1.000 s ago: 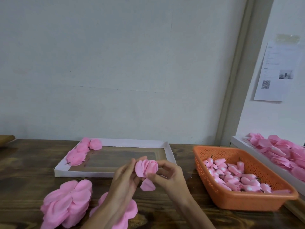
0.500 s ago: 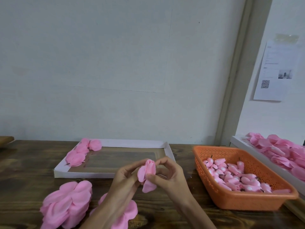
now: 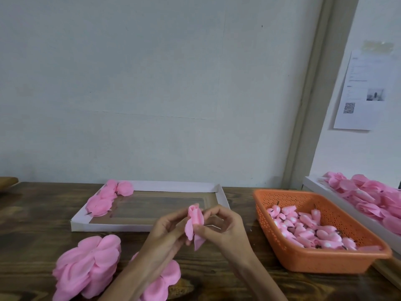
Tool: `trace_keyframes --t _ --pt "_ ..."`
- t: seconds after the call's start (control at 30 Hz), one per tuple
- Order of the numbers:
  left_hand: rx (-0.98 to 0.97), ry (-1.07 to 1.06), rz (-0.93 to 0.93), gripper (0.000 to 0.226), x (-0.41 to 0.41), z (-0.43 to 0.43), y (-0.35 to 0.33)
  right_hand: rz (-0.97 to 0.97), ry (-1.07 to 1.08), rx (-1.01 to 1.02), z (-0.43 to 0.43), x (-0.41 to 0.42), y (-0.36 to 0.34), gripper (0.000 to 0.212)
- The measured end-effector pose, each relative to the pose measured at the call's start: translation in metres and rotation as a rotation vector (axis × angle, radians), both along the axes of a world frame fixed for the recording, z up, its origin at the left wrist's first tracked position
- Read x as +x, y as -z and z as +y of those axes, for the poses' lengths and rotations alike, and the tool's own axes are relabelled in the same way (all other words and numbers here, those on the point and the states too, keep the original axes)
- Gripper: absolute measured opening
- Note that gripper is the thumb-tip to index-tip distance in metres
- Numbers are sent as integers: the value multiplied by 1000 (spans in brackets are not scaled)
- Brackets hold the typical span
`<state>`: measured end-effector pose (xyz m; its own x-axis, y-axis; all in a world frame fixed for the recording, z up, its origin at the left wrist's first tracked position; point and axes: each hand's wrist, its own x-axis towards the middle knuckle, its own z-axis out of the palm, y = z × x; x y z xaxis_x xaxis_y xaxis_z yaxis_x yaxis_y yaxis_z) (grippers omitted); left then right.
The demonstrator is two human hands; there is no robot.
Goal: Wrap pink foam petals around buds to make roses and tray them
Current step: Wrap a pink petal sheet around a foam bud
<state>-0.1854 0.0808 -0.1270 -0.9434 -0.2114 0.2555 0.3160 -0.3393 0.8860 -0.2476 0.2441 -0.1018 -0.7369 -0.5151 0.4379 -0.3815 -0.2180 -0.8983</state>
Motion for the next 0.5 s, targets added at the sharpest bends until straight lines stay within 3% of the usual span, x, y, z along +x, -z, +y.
trace_keyframes --t 0.17,0.27,0.4,0.5 --pt "115 -42 3 33 -5 -4 3 -33 3 -4 -3 2 -1 28" --pt "126 -47 90 9 -5 -4 -1 -204 -71 19 -2 4 -3 33" --pt "178 -172 81 19 -6 -4 -3 -348 -136 152 0 4 -2 40" --pt "117 -225 94 19 -6 -4 -2 -327 -100 97 -1 7 -3 27"
